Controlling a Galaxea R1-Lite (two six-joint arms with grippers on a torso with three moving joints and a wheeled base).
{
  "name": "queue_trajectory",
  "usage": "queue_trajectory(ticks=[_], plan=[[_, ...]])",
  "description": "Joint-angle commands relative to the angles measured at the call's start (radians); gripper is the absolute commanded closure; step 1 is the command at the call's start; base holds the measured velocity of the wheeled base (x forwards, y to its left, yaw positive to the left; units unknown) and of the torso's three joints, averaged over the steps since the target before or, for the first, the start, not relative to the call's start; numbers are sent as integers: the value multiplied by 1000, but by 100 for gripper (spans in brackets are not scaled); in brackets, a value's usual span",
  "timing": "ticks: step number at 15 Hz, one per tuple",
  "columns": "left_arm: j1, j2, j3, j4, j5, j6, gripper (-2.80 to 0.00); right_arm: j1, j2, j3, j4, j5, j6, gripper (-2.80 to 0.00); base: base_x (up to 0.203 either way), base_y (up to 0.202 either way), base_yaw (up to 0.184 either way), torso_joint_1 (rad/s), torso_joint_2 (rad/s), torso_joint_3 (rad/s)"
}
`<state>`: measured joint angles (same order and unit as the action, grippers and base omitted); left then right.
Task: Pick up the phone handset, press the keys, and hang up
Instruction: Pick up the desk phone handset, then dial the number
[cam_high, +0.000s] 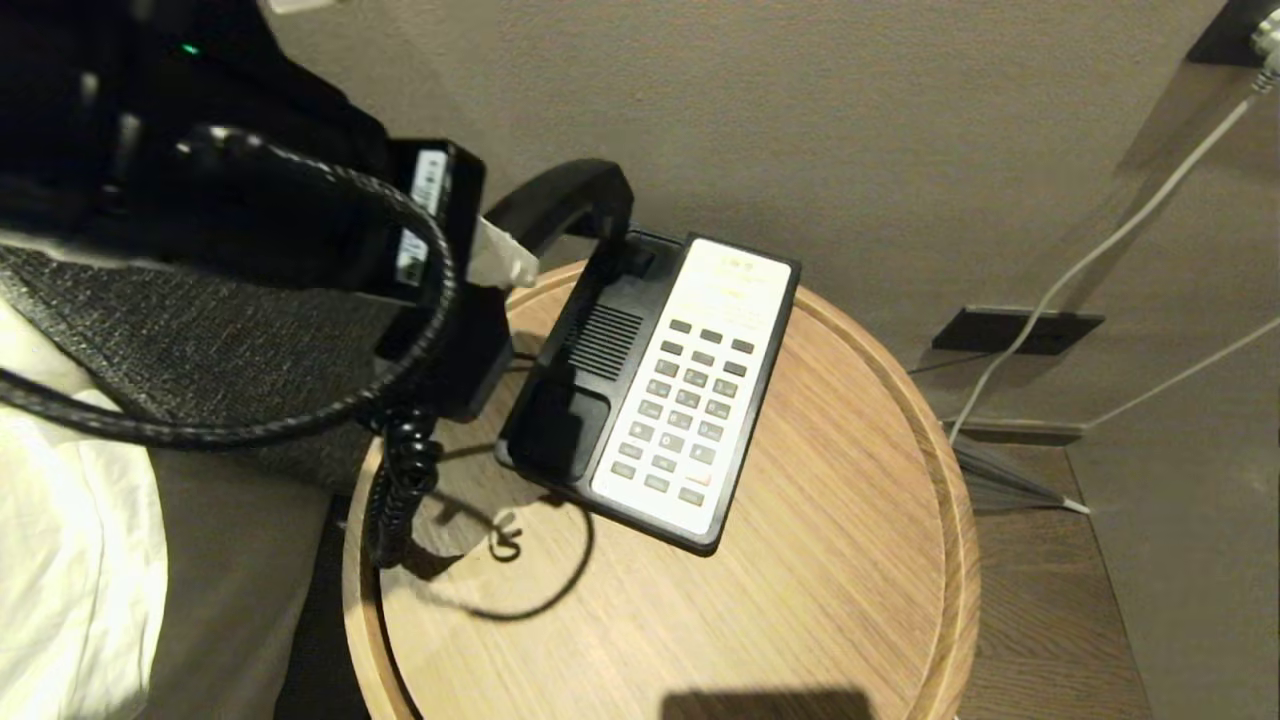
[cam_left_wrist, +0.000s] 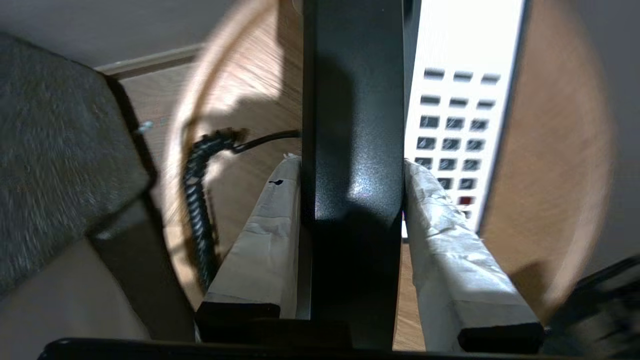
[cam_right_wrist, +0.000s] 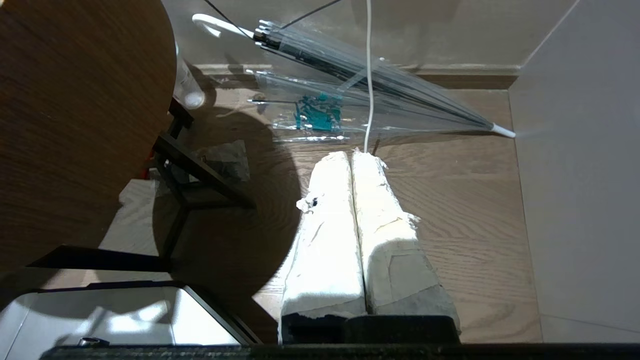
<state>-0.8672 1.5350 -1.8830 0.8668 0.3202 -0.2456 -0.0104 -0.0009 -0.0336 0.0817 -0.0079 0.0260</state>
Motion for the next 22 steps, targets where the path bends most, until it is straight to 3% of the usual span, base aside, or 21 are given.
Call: queue_trajectory(ticks=[1, 3, 6, 12, 14, 15, 17, 22], plan=[[-2, -143, 3, 3, 1, -97, 0, 0, -1, 0, 1, 0, 2, 0, 0, 0, 0, 0, 0, 0], [-1, -241, 3, -17, 10, -144, 0, 0, -1, 0, 0, 0, 0, 0, 0, 0, 0, 0, 0, 0], [-1, -445, 44, -132, 9, -194, 0, 0, -1, 0, 0, 0, 0, 0, 0, 0, 0, 0, 0, 0], [-2, -869, 453, -393, 0, -365, 0, 0, -1, 0, 1, 0, 1, 0, 0, 0, 0, 0, 0, 0], [-9, -884, 472, -423, -35, -441, 0, 0, -2, 0, 0, 0, 1, 0, 0, 0, 0, 0, 0, 0], [-12, -886, 465, -425, -89, -484, 0, 0, -1, 0, 1, 0, 0, 0, 0, 0, 0, 0, 0, 0], [-13, -889, 497, -425, -151, -499, 0, 0, -1, 0, 0, 0, 0, 0, 0, 0, 0, 0, 0, 0], [-13, -880, 511, -454, -216, -576, 0, 1, -1, 0, 1, 0, 0, 0, 0, 0, 0, 0, 0, 0]])
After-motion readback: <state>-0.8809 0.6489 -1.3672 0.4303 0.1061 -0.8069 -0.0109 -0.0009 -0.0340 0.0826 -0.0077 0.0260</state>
